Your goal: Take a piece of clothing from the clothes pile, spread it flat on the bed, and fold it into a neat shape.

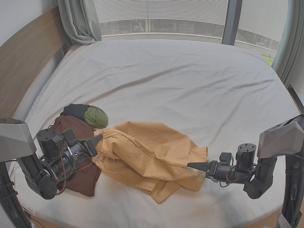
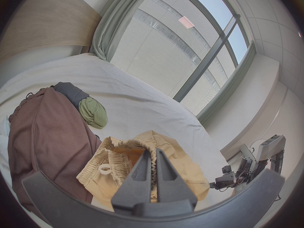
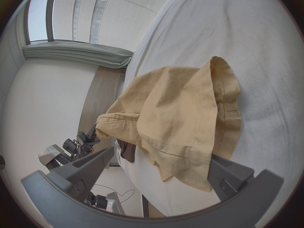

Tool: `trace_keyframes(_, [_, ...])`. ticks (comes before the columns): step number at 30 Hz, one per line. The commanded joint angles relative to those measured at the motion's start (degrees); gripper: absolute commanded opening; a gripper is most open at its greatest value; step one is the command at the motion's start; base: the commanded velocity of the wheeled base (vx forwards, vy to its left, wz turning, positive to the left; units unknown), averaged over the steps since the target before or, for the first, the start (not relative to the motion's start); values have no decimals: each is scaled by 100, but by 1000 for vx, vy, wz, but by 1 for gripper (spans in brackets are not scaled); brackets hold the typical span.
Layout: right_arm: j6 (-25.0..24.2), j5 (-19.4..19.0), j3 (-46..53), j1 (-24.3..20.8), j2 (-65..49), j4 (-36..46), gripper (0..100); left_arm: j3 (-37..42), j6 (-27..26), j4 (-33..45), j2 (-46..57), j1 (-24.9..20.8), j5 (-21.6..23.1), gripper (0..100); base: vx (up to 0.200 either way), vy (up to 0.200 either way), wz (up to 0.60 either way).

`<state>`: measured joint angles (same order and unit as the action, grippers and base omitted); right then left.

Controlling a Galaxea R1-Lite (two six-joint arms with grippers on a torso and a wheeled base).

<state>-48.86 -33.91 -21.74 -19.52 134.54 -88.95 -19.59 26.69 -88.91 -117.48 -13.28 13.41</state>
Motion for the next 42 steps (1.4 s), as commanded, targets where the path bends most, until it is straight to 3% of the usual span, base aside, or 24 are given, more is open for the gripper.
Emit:
trace_keyframes(1, [-1, -1, -15, -17, 3, -8, 100, -1, 3, -4, -12, 0, 4, 0, 0, 0, 0])
trace_keyframes(5, [-1, -1, -15, -17, -15, -8, 100, -1, 3, -4, -12, 0, 4, 0, 0, 0, 0])
trace_keyframes(6, [-1, -1, -15, -17, -15, -8, 0, -1, 3, -4, -12, 0, 4, 0, 0, 0, 0])
trace_keyframes(18, [-1, -1, 82, -8, -85, 1, 0, -1, 12, -4, -12, 0, 4, 0, 0, 0, 0])
trace_keyframes(37, [281, -45, 767, 80, -1861, 36, 0, -1, 56, -13, 23, -52, 39, 0, 0, 0, 0])
trace_keyframes(42, [324, -265, 934, 80, -2186, 36, 0, -10, 56, -13, 50, -44, 48, 0, 0, 0, 0])
